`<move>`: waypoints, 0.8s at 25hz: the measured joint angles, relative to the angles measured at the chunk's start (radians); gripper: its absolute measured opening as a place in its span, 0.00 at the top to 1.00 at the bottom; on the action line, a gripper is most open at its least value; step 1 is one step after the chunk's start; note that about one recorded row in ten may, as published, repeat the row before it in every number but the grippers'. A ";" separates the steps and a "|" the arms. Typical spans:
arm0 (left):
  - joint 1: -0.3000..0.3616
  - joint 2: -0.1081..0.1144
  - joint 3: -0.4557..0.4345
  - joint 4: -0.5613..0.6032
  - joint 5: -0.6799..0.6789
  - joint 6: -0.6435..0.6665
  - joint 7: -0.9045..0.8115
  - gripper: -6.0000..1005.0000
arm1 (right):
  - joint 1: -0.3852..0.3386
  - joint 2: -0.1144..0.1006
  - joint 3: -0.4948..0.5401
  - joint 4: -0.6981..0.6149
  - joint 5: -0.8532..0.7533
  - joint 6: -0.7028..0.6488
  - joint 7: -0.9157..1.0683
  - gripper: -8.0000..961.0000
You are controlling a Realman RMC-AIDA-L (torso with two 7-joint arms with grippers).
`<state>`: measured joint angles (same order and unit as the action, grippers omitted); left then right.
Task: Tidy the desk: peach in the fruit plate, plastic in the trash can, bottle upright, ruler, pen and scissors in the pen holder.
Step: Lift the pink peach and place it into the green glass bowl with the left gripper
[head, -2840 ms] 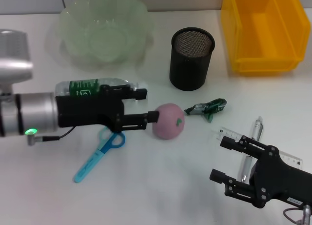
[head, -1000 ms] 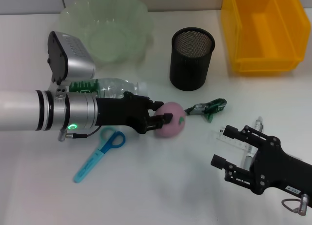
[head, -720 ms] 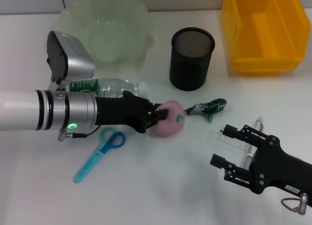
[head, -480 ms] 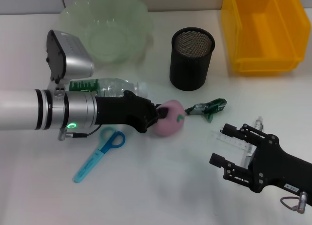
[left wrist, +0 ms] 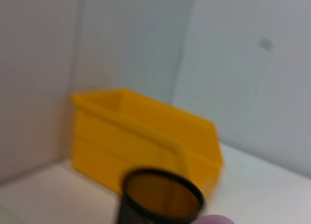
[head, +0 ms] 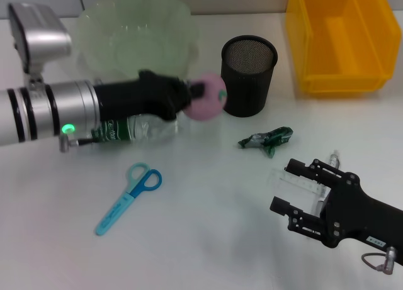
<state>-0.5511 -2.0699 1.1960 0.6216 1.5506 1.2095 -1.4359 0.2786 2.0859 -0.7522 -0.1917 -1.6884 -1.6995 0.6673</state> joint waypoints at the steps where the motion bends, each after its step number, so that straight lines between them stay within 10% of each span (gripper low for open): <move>1: 0.003 0.000 -0.012 0.008 -0.018 -0.010 0.003 0.96 | 0.001 0.000 0.000 0.000 0.000 0.000 0.000 0.24; 20: -0.105 -0.010 -0.052 -0.122 -0.350 -0.526 0.285 0.96 | 0.060 0.002 0.033 0.077 0.004 0.004 -0.009 0.24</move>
<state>-0.6560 -2.0795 1.1440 0.4995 1.2006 0.6838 -1.1509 0.3385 2.0878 -0.7190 -0.1145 -1.6841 -1.6958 0.6580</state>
